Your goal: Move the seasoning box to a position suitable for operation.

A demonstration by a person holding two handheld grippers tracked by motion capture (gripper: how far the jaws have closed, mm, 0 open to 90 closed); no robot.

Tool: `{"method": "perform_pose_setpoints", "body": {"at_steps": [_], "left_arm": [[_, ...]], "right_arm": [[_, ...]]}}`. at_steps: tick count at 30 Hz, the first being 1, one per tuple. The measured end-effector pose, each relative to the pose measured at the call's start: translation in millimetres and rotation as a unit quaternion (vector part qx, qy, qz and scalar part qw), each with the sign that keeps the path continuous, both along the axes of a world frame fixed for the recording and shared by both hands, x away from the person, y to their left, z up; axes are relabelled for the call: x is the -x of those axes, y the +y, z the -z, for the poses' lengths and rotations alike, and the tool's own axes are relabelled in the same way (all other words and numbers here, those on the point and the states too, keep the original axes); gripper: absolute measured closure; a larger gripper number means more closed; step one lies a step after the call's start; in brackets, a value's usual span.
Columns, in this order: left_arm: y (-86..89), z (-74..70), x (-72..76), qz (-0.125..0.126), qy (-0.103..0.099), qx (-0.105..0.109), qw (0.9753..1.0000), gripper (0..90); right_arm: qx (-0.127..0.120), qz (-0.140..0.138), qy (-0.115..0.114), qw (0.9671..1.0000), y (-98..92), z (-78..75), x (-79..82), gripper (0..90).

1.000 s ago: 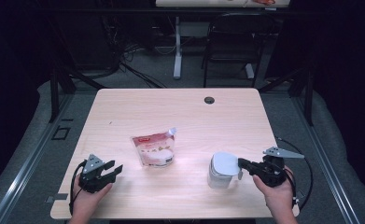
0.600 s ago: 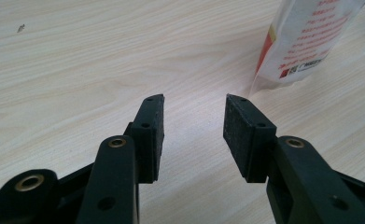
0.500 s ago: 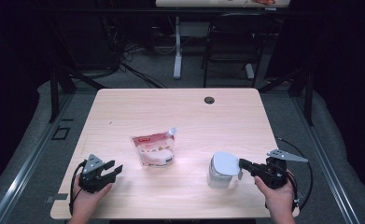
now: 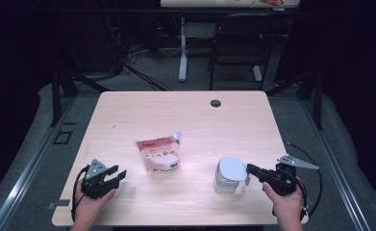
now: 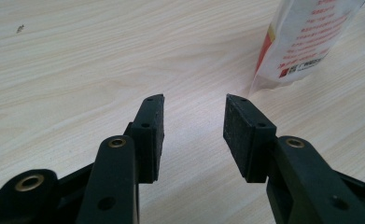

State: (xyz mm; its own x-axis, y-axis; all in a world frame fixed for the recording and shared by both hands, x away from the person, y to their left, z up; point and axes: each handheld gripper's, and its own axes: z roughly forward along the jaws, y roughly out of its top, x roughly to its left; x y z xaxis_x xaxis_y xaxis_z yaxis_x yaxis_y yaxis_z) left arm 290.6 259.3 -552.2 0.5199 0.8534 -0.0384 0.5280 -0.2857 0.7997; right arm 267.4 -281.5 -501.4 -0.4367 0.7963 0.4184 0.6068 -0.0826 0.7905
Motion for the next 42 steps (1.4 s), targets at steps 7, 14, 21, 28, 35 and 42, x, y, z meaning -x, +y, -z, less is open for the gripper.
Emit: {"method": "perform_pose_setpoints", "body": {"at_steps": [7,14,21,28,35,42], "left_arm": [[-0.4,0.1,0.1,-0.001,0.000,0.001,1.0000,58.4],[-0.3,0.1,0.1,-0.001,0.000,0.001,1.0000,58.4],[-0.4,0.3,-0.1,0.000,0.001,0.001,1.0000,58.4],[-0.4,0.2,0.1,-0.001,0.000,0.001,1.0000,58.4],[-0.1,0.1,0.0,0.001,0.000,0.000,1.0000,58.4],[-0.3,0.2,0.1,0.000,0.000,0.001,1.0000,58.4]], "right_arm": [[-0.009,0.003,0.000,1.0000,-1.4,2.0,0.2,90.0],[-0.006,0.010,0.006,0.9999,-3.7,5.5,0.7,90.0],[-0.011,0.013,0.016,0.9997,-5.6,9.7,-0.1,90.0],[-0.005,0.012,0.025,0.9996,-4.8,13.6,-0.1,90.0],[-0.004,0.014,0.027,0.9995,-4.6,14.8,0.1,90.0],[0.003,0.015,0.026,0.9995,-5.2,15.0,0.5,90.0]]}}
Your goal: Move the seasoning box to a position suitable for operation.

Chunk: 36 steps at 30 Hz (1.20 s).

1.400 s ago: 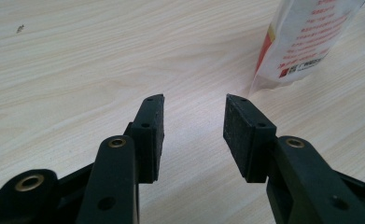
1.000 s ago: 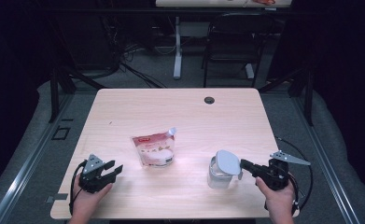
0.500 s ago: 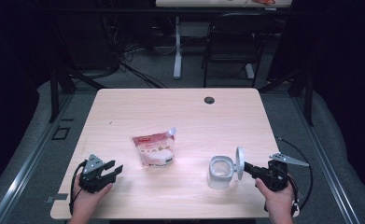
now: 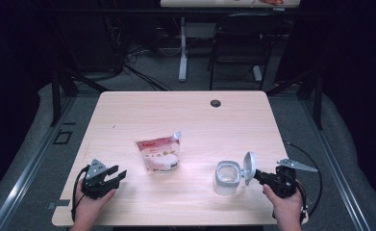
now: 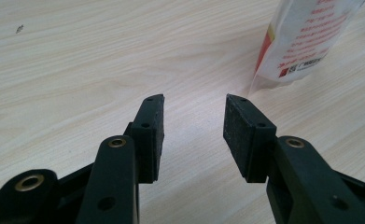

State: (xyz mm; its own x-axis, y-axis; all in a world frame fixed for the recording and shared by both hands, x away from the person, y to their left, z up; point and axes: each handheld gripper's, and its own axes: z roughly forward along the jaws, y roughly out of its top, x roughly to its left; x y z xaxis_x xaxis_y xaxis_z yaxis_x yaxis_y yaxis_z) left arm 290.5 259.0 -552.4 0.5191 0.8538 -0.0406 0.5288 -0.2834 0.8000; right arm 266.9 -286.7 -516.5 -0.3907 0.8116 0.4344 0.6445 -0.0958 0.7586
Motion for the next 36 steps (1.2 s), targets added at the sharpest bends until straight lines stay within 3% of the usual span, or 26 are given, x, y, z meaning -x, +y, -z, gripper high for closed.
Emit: {"method": "perform_pose_setpoints", "body": {"at_steps": [18,21,24,32,36], "left_arm": [[0.8,-0.7,0.1,0.003,-0.002,-0.003,1.0000,58.4],[0.9,-0.9,0.2,0.003,-0.002,-0.003,1.0000,58.3],[0.8,-1.2,0.5,0.003,-0.002,-0.002,1.0000,58.2],[1.0,-1.4,0.3,0.003,-0.003,-0.001,1.0000,58.3],[0.3,-1.0,0.1,0.004,-0.004,-0.001,1.0000,58.3]], "right_arm": [[0.035,0.006,-0.007,0.9993,-3.4,4.2,9.2,85.9],[0.053,0.002,-0.009,0.9985,-3.5,5.3,12.3,82.8],[0.051,0.000,-0.016,0.9985,-3.9,8.2,16.2,77.9],[0.054,-0.002,-0.006,0.9985,-8.4,16.9,24.4,72.6],[0.057,-0.006,-0.003,0.9984,-6.2,22.5,23.5,65.8]]}}
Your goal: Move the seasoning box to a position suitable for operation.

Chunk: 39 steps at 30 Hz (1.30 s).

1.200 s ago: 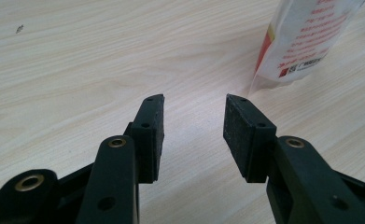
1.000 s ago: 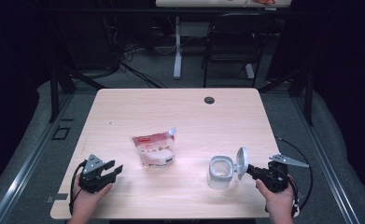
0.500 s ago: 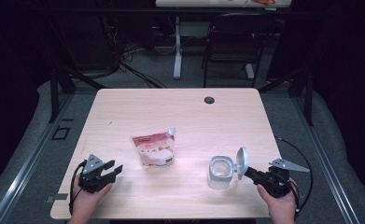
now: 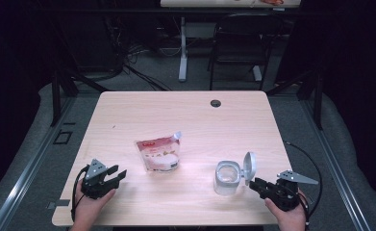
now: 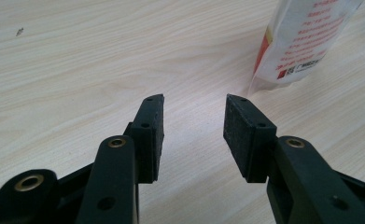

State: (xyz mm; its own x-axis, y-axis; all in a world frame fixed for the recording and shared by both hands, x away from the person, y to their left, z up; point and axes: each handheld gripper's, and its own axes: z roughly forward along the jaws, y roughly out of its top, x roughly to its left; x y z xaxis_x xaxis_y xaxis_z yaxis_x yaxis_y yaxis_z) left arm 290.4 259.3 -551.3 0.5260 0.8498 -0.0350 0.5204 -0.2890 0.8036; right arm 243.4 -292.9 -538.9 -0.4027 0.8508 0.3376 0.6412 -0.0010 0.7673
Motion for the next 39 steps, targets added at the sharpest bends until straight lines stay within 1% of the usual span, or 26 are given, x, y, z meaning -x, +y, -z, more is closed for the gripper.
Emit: {"method": "perform_pose_setpoints", "body": {"at_steps": [2,5,6,9,13,16,25,27,30,35,39], "left_arm": [[0.0,0.1,0.0,0.000,0.000,0.000,1.0000,58.3],[0.2,0.4,-0.3,0.000,0.002,0.000,1.0000,58.3],[-0.1,0.7,-0.3,-0.002,0.003,0.002,1.0000,58.3],[-0.2,0.6,-0.5,0.000,0.002,0.001,1.0000,58.3],[-0.4,1.0,-1.0,0.000,0.003,0.000,1.0000,58.2],[-0.4,1.1,-1.1,0.001,0.002,0.000,1.0000,58.3],[0.1,0.4,-0.7,0.000,0.001,0.000,1.0000,58.3],[0.1,0.3,-0.7,0.000,0.001,-0.001,1.0000,58.3],[0.2,0.2,-0.6,0.000,0.001,-0.001,1.0000,58.3],[0.0,0.2,-0.6,0.001,0.000,-0.001,1.0000,58.2],[0.1,0.1,-0.6,0.001,0.000,-0.001,1.0000,58.3]], "right_arm": [[0.006,-0.004,-0.005,1.0000,2.7,1.9,-1.1,64.3],[0.017,-0.011,-0.004,0.9998,8.3,4.2,-4.0,64.4],[0.025,-0.011,-0.004,0.9996,10.4,4.9,-5.2,64.5],[0.034,-0.008,-0.006,0.9994,14.9,6.5,-7.9,65.6],[0.052,0.000,-0.010,0.9986,18.7,7.1,-11.3,69.9],[0.061,0.002,-0.013,0.9980,19.9,6.5,-12.3,73.2],[0.063,-0.002,-0.015,0.9979,20.1,5.3,-10.7,77.1],[0.066,-0.003,-0.015,0.9977,20.4,4.6,-10.7,77.6],[0.071,0.000,-0.016,0.9973,20.5,4.0,-11.0,77.7],[0.070,0.002,-0.018,0.9974,19.5,3.8,-12.3,77.4],[0.076,0.006,-0.019,0.9969,18.4,3.2,-14.1,77.3]]}}
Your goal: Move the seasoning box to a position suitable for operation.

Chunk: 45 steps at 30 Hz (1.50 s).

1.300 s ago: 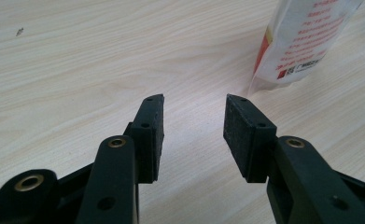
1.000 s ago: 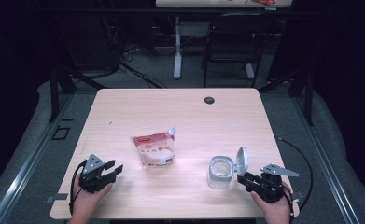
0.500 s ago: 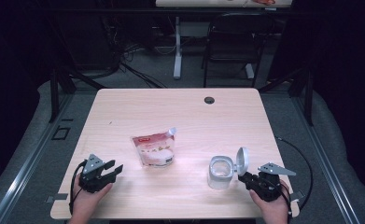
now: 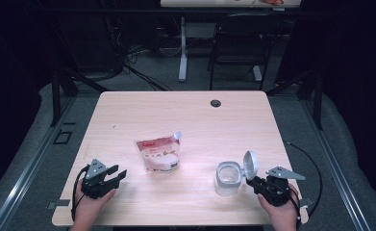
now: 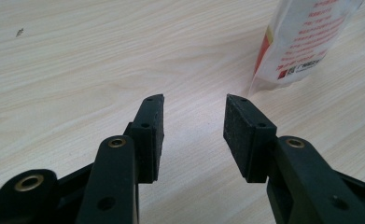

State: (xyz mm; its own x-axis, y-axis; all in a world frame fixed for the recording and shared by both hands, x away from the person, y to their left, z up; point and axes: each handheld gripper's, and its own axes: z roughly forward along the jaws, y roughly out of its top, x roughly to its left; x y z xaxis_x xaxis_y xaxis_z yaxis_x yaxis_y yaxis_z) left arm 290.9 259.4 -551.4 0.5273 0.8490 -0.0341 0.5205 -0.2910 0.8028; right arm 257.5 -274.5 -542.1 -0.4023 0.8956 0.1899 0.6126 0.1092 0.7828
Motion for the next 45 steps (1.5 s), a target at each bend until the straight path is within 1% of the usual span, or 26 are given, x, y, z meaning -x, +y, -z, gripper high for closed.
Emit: {"method": "perform_pose_setpoints", "body": {"at_steps": [5,6,10,14,16,18,20,26,29,30,32,38,39,43,45], "left_arm": [[-0.5,0.4,-0.2,0.000,0.000,0.000,1.0000,58.3],[-0.4,0.1,-0.2,0.002,0.003,-0.001,1.0000,58.3],[-0.8,0.4,-0.3,0.001,0.003,-0.003,1.0000,58.2],[-0.8,0.6,-0.4,0.002,0.002,-0.002,1.0000,58.3],[-0.9,0.6,-0.4,0.002,0.003,-0.002,1.0000,58.3],[-1.1,0.8,-0.5,0.002,0.002,-0.002,1.0000,58.3],[-1.3,0.8,-0.4,0.002,0.002,-0.002,1.0000,58.3],[-1.6,1.3,-0.6,0.001,0.004,-0.002,1.0000,58.2],[-1.5,1.2,-0.8,0.003,0.003,-0.004,1.0000,58.2],[-1.5,1.2,-0.8,0.003,0.003,-0.004,1.0000,58.3],[-1.7,1.4,-0.5,0.001,0.005,-0.002,1.0000,58.2],[-1.6,1.4,-0.8,0.003,0.004,-0.003,1.0000,58.2],[-1.8,1.5,-0.8,0.002,0.005,-0.002,1.0000,58.3],[-2.0,1.6,-1.0,0.002,0.005,-0.002,1.0000,58.3],[-1.9,1.5,-1.2,0.003,0.004,-0.004,1.0000,58.2]], "right_arm": [[-0.002,0.003,-0.002,1.0000,-1.0,-0.8,-3.2,77.0],[-0.002,0.004,-0.002,1.0000,-1.3,-0.9,-4.2,76.8],[-0.010,0.005,0.000,0.9999,-4.5,-0.8,-9.1,76.3],[-0.024,0.011,-0.004,0.9996,-7.5,-1.6,-12.9,77.5],[-0.039,0.012,-0.006,0.9992,-9.9,-2.2,-14.9,78.4],[-0.042,0.013,-0.004,0.9990,-11.4,-2.5,-17.3,78.5],[-0.039,0.013,-0.003,0.9992,-11.3,-2.7,-19.4,78.6],[-0.040,0.014,-0.005,0.9991,-9.2,-2.2,-26.9,78.7],[-0.045,0.010,-0.007,0.9989,-7.4,-1.7,-32.5,78.8],[-0.041,0.010,-0.007,0.9991,-7.1,-1.7,-34.2,78.9],[-0.044,0.008,-0.007,0.9990,-5.9,-1.4,-37.5,79.0],[-0.051,0.004,-0.008,0.9987,-3.6,-0.1,-46.1,79.0],[-0.048,0.005,-0.006,0.9988,-3.5,-0.1,-47.3,79.0],[-0.056,0.003,-0.006,0.9984,-1.8,0.6,-52.7,79.0],[-0.052,0.001,-0.005,0.9987,-1.9,0.5,-54.5,79.0]]}}
